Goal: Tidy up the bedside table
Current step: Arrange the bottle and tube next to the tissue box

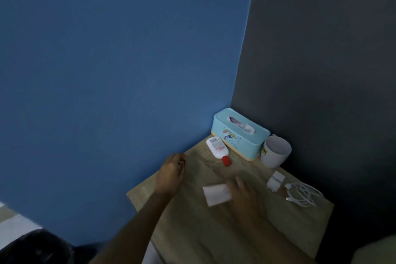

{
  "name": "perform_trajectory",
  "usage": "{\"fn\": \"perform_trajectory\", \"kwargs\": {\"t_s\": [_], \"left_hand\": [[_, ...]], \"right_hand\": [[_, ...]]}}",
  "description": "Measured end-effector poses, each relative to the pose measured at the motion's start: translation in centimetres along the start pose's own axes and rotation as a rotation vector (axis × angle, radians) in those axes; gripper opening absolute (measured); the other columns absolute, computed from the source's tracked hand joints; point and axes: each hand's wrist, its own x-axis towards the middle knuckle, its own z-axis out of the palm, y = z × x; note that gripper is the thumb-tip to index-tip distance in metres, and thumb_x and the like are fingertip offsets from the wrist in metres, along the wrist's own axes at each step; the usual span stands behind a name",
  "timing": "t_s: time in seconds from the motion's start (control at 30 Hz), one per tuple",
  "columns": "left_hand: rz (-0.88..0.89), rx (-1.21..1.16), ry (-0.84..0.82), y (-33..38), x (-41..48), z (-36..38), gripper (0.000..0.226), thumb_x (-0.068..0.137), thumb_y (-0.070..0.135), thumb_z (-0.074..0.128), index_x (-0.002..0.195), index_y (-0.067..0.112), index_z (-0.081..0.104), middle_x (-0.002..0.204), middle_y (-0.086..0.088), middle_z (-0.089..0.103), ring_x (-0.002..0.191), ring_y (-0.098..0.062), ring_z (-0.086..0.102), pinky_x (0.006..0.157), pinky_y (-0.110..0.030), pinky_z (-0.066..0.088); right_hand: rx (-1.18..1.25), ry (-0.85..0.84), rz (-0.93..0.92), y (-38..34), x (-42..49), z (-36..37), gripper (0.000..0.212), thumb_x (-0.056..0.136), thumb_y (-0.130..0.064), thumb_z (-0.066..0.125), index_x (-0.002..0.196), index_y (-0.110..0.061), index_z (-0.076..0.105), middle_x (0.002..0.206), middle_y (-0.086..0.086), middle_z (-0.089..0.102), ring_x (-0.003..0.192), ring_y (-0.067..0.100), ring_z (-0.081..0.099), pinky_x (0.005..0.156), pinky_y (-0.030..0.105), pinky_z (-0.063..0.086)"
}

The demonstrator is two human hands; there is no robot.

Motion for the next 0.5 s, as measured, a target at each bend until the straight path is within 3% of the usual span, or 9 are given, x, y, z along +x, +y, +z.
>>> {"fn": "perform_trajectory", "kwargs": {"t_s": [0.07, 0.1, 0.17, 0.23, 0.3, 0.4, 0.43, 0.5], "left_hand": [[0.093, 0.078, -0.094, 1.2, 2.8, 0.8, 0.028, 0.094, 0.015, 0.047, 0.121, 0.017, 0.056, 0.12, -0.002, 0.057, 0.106, -0.022, 0.059, 0.085, -0.037, 0.051], [0.145, 0.135, -0.162, 1.8, 4.2, 1.4, 0.035, 0.094, 0.015, 0.045, 0.128, 0.016, 0.053, 0.128, -0.004, 0.054, 0.115, -0.024, 0.055, 0.09, -0.037, 0.049], [0.246, 0.259, -0.292, 2.8, 6.8, 3.0, 0.047, 0.094, 0.02, 0.042, 0.141, 0.017, 0.041, 0.143, -0.006, 0.044, 0.13, -0.026, 0.044, 0.101, -0.038, 0.042], [0.336, 0.356, -0.378, 3.6, 8.9, 4.5, 0.059, 0.091, 0.037, 0.036, 0.147, 0.018, 0.034, 0.153, -0.008, 0.034, 0.139, -0.028, 0.036, 0.109, -0.04, 0.037], [0.452, 0.415, -0.44, 3.4, 10.9, 6.6, 0.076, 0.08, 0.052, 0.029, 0.144, 0.013, 0.039, 0.152, -0.016, 0.036, 0.137, -0.036, 0.039, 0.107, -0.05, 0.041], [0.568, 0.515, -0.526, 1.9, 13.0, 9.4, 0.067, 0.078, 0.051, 0.038, 0.133, 0.015, 0.048, 0.137, -0.026, 0.052, 0.121, -0.047, 0.054, 0.088, -0.059, 0.051], [0.583, 0.545, -0.558, 1.5, 13.2, 10.0, 0.063, 0.079, 0.049, 0.039, 0.131, 0.016, 0.05, 0.134, -0.026, 0.054, 0.12, -0.047, 0.054, 0.088, -0.058, 0.052], [0.659, 0.558, -0.502, 1.2, 13.2, 10.5, 0.055, 0.08, 0.046, 0.038, 0.127, 0.019, 0.047, 0.129, -0.023, 0.058, 0.121, -0.046, 0.054, 0.09, -0.057, 0.051]], "right_hand": [[-0.055, 0.054, 0.005, 1.3, -2.2, 0.3, 0.022, 0.06, -0.027, 0.077, 0.08, -0.02, 0.074, 0.088, 0.007, 0.071, 0.07, 0.025, 0.069, 0.055, 0.038, 0.058], [-0.091, 0.104, -0.005, 1.9, -2.9, 0.7, 0.019, 0.068, -0.025, 0.059, 0.076, -0.02, 0.074, 0.086, 0.007, 0.072, 0.069, 0.027, 0.068, 0.055, 0.038, 0.057], [-0.104, 0.207, -0.019, 2.9, -3.9, 1.8, 0.038, 0.068, -0.02, 0.038, 0.074, -0.02, 0.076, 0.088, 0.008, 0.073, 0.068, 0.031, 0.068, 0.052, 0.039, 0.057], [-0.093, 0.332, -0.026, 3.2, -4.2, 2.4, 0.039, 0.07, -0.015, 0.04, 0.08, -0.021, 0.077, 0.097, 0.007, 0.073, 0.071, 0.032, 0.067, 0.053, 0.037, 0.056], [-0.061, 0.381, -0.01, 3.4, -4.3, 3.1, 0.04, 0.072, -0.015, 0.04, 0.087, -0.023, 0.076, 0.105, 0.005, 0.071, 0.08, 0.029, 0.06, 0.055, 0.035, 0.055], [0.01, 0.357, 0.017, 3.2, -4.7, 2.6, 0.033, 0.075, -0.02, 0.047, 0.099, -0.024, 0.069, 0.116, 0.002, 0.062, 0.084, 0.025, 0.056, 0.056, 0.032, 0.053], [0.044, 0.334, 0.037, 3.3, -4.8, 2.7, 0.029, 0.075, -0.021, 0.057, 0.103, -0.025, 0.066, 0.117, 0.001, 0.061, 0.083, 0.025, 0.057, 0.056, 0.031, 0.052], [0.132, 0.26, 0.085, 3.3, -5.0, 2.5, 0.043, 0.068, -0.019, 0.076, 0.108, -0.027, 0.062, 0.121, 0.001, 0.061, 0.083, 0.024, 0.058, 0.055, 0.03, 0.05]]}}
